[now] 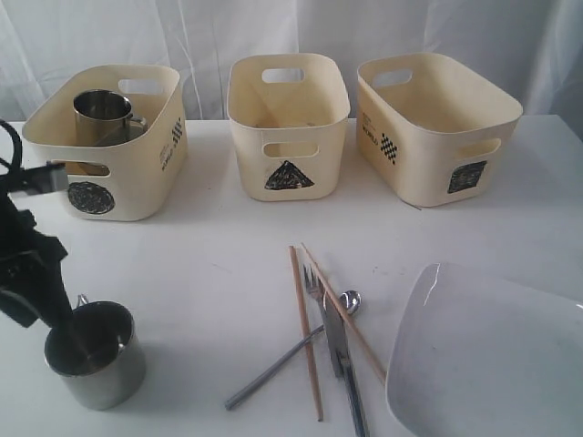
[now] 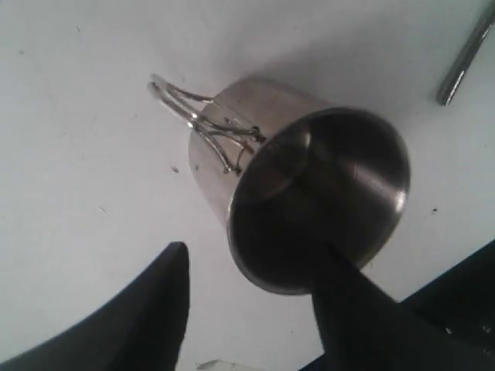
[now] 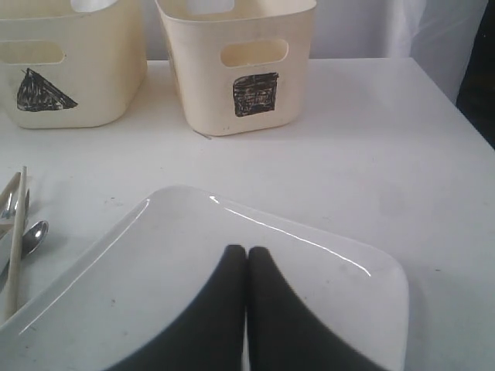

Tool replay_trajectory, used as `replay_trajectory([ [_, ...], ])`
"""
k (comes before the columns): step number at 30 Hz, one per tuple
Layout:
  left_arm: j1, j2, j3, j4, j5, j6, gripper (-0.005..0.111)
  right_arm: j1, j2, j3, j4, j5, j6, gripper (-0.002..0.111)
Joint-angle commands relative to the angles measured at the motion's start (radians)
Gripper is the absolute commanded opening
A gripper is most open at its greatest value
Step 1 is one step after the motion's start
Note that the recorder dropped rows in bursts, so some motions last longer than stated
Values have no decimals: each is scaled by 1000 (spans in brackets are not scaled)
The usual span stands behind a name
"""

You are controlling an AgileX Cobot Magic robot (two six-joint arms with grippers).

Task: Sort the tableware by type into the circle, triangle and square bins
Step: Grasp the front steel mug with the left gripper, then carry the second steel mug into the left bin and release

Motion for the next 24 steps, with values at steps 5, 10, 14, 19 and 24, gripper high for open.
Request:
replay_trajectory([
  [5,1,42,188,-39,-257,64,59,-6,-6,2,0,-6,-1,0],
  [10,1,71,237,-39,-378,62,34,-6,-6,2,0,-6,-1,0],
  [14,1,31,198,-23,-280,71,0,-6,-6,2,0,-6,-1,0],
  [19,1,-113,57,229,-237,1,0,-6,-6,2,0,-6,-1,0],
  [24,1,-281,-156,443,-390,-156,0,-6,-6,2,0,-6,-1,0],
])
